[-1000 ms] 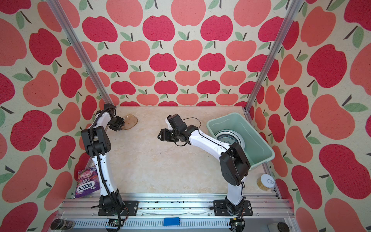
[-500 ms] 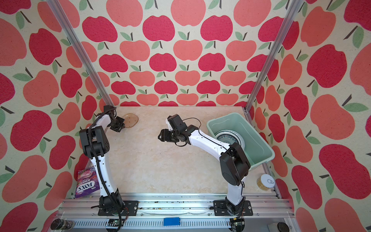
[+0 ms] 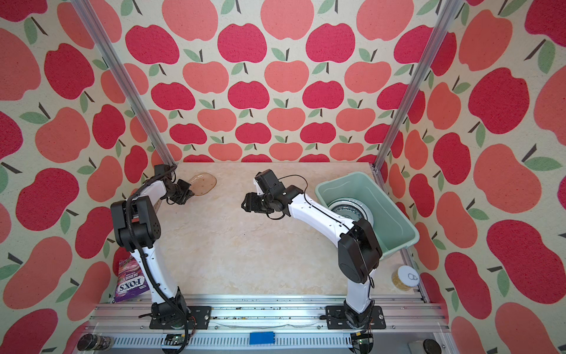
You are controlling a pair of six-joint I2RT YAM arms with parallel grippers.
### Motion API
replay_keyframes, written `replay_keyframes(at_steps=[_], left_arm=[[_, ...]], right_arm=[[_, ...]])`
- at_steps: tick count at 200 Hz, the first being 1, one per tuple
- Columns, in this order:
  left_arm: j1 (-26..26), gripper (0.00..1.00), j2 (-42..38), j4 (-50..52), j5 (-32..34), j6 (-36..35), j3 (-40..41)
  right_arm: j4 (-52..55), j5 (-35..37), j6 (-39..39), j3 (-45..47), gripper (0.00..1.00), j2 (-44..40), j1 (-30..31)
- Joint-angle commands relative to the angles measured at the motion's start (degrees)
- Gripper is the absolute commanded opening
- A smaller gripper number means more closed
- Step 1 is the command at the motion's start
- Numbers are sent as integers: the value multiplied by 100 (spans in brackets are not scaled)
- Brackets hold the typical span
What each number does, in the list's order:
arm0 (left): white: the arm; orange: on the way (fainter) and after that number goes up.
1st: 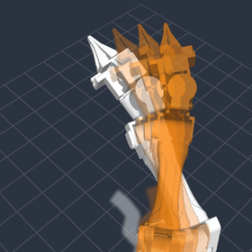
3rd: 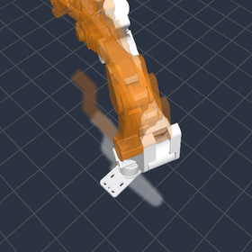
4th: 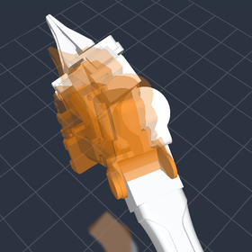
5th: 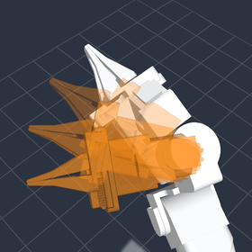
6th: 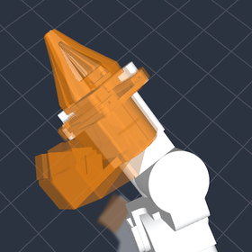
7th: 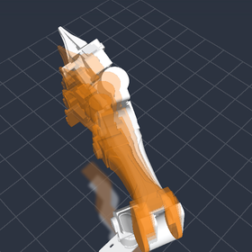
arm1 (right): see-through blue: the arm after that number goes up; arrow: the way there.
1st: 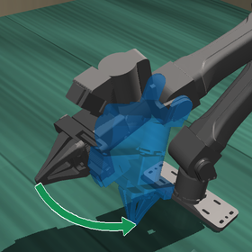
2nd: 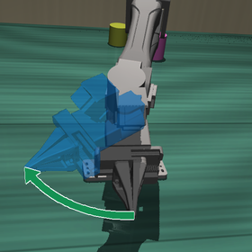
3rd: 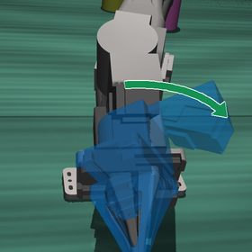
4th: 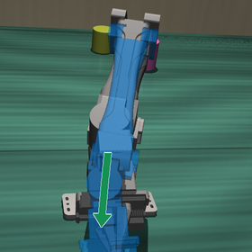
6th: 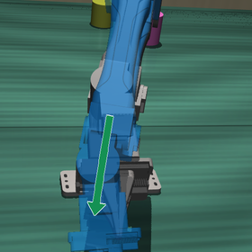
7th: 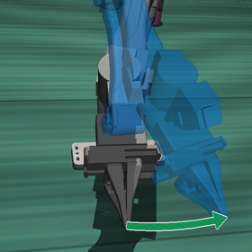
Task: Place the plates into the plastic bin on the countertop
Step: Pick up the plate from the top-left of the table, then place the plate in the plastic bin.
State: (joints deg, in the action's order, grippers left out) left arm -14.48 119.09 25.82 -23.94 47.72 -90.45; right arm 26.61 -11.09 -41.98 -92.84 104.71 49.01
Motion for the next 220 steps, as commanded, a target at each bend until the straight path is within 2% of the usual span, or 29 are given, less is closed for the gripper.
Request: replay_keyframes(at_steps=[1, 24, 50, 76, 99, 121, 148, 186, 220], left_arm=[[78, 0, -925, -465, -397, -229, 525], [228, 0, -1904, -716, -459, -219, 1361], [681, 0, -2912, -748, -527, -277, 1993], [1350, 0, -3602, -358, -578, -309, 2086], [2193, 0, -4065, -124, -405, -241, 2066], [2979, 0, -4157, 243, -299, -353, 1773], [3648, 0, -4027, 653, -341, -396, 1367], [4326, 0, -3712, 986, -526, -368, 771], [4766, 0, -3354, 1131, -750, -382, 320]], right_arm=[[335, 167, -142, -362, 61, -367, -39], [369, 195, -373, -430, 61, -647, -87], [787, 359, -390, -525, 61, -1110, -158], [1013, 397, -529, -268, 61, -1884, -410], [1060, 439, -706, 263, 63, -2733, -744], [1475, 692, -652, 550, 63, -3520, -1035], [1992, 697, -392, 762, 67, -4365, -1390], [2906, 508, -104, 1060, 72, -5191, -1825], [2861, -141, -141, 1610, 73, -5525, -2237]])
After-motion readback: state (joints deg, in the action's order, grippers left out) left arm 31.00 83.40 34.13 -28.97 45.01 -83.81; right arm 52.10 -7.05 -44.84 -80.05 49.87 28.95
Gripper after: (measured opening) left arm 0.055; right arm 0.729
